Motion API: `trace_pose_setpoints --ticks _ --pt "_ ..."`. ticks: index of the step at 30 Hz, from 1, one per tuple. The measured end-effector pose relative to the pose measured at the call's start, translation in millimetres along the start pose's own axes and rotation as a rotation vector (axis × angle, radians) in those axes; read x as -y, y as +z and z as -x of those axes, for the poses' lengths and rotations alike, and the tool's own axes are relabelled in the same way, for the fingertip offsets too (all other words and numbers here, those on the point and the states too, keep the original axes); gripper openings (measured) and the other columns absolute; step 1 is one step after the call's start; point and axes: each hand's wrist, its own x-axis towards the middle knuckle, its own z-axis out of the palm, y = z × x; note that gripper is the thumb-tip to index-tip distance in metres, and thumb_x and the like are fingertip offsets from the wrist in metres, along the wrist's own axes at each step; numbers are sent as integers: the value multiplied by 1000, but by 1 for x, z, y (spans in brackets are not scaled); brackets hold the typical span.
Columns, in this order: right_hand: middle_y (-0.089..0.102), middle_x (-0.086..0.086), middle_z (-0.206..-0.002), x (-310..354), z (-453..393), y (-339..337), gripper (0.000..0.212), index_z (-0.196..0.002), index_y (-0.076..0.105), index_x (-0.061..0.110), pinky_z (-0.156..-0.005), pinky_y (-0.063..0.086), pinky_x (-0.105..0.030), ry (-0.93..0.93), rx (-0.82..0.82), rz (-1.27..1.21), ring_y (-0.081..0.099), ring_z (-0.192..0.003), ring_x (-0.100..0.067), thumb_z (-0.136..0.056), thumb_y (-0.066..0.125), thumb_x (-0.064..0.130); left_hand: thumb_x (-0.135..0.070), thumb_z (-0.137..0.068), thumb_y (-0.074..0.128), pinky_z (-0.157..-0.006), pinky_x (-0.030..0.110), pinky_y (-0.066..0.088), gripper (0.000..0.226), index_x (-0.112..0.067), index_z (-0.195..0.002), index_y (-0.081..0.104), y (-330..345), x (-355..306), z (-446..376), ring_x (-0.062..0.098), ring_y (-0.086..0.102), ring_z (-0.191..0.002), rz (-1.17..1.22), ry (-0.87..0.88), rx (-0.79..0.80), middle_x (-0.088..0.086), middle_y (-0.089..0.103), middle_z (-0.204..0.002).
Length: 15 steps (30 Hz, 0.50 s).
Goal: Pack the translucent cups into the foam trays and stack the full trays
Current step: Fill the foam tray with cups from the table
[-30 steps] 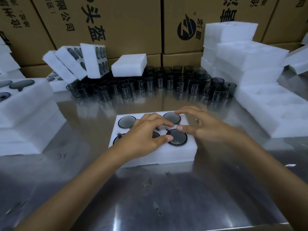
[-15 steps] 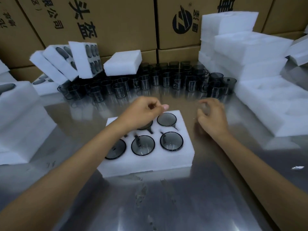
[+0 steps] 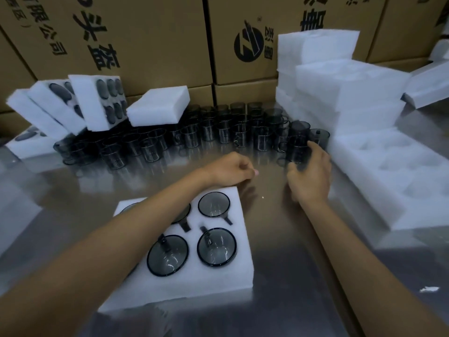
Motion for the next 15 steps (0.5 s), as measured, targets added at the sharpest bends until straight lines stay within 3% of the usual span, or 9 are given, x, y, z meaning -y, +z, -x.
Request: trace_pose_setpoints --ticks 4,7,10,13,15 --pt "36 -9 -153 2 2 -2 64 -148 38 14 -116 29 -45 -1 -7 -27 32 -143 -26 -89 63 18 -32 -99 58 -74 16 42 28 -7 -103 70 -6 1 14 -5 58 -73 51 -11 38 -9 65 -83" --pt "39 -12 -149 7 11 -10 60 -144 43 11 -113 32 -42 -77 -49 -35 35 -140 -27 -87 62 11 -40 -99 55 -91 22 45 28 -18 -108 71 -20 7 37 5 63 -99 -13 -34 100 -8 70 -105" --pt "44 -11 -143 15 32 -13 52 -137 50 10 -111 35 -40 -246 -31 -38 40 -134 -26 -86 60 5 -52 -99 49 -85 16 42 29 -32 -105 69 -33 21 69 2 62 -102 -60 -77 104 -15 68 -110" --pt "52 -6 -134 28 63 -5 33 -127 58 12 -110 34 -36 -297 163 -99 44 -130 -23 -94 57 13 -58 -97 45 -94 22 43 34 -37 -111 67 -45 34 103 6 59 -112 -57 -124 90 -13 65 -122" --pt "54 -5 -136 35 84 4 30 -123 65 14 -114 32 -42 -264 381 -72 43 -133 -24 -102 49 28 -59 -95 46 -95 27 44 39 -32 -112 69 -55 43 124 7 60 -110 -70 -145 68 -11 66 -118"
